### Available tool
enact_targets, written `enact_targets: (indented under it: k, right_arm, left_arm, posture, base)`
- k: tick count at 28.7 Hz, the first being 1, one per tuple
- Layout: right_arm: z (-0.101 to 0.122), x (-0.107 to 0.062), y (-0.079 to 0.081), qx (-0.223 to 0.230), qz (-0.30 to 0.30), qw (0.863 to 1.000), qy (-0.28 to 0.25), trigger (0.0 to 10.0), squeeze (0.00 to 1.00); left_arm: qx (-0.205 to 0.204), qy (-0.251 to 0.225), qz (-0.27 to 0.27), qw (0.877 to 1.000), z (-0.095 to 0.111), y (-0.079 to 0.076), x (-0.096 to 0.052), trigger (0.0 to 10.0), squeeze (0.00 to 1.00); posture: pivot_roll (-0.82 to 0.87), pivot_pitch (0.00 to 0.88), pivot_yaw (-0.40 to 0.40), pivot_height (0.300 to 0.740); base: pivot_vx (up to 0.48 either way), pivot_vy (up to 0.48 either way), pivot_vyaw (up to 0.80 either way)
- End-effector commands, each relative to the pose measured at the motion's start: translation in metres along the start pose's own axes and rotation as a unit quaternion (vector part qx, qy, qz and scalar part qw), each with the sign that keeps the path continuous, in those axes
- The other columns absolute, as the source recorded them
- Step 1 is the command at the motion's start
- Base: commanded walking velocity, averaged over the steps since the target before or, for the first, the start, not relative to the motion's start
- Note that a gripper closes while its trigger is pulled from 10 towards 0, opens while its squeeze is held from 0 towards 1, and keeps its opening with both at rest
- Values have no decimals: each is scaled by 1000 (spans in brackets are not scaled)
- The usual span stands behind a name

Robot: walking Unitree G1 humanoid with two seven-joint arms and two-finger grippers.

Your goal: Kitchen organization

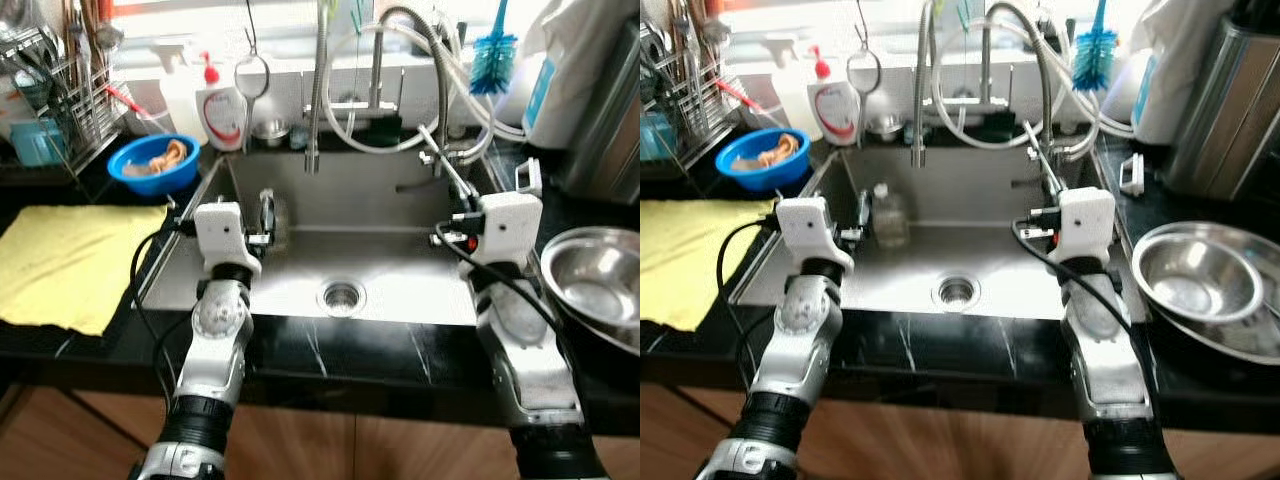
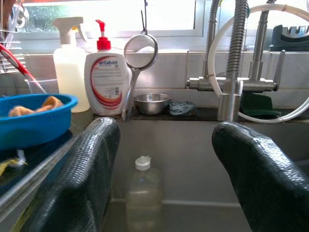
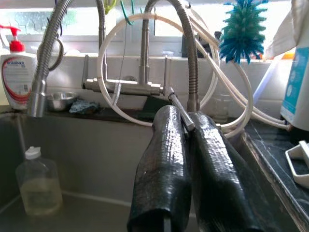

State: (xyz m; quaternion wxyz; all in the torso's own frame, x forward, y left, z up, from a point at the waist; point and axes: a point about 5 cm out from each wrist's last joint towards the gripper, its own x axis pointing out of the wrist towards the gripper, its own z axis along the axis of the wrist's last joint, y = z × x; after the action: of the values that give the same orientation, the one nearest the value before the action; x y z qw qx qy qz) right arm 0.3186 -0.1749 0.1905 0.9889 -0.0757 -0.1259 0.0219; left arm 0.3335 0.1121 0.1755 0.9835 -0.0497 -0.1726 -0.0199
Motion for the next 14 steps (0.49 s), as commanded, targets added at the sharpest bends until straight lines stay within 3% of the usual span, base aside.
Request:
enact_targets:
  k: [1,14]
  right_arm:
    - [9,3,6,2,13,1000,-16,10000,0]
    - [9,3,6,2,14,1000,-16,10000,0]
  left_arm:
    - [8,-2,6,1000,0,6,0,10000,0]
    - [7,-3,6,1000,0,6,0,10000,0]
  posture:
    - [-245,0,86,740]
    - [-245,0,86,740]
  base:
    - [0,0,0]
    - [0,0,0]
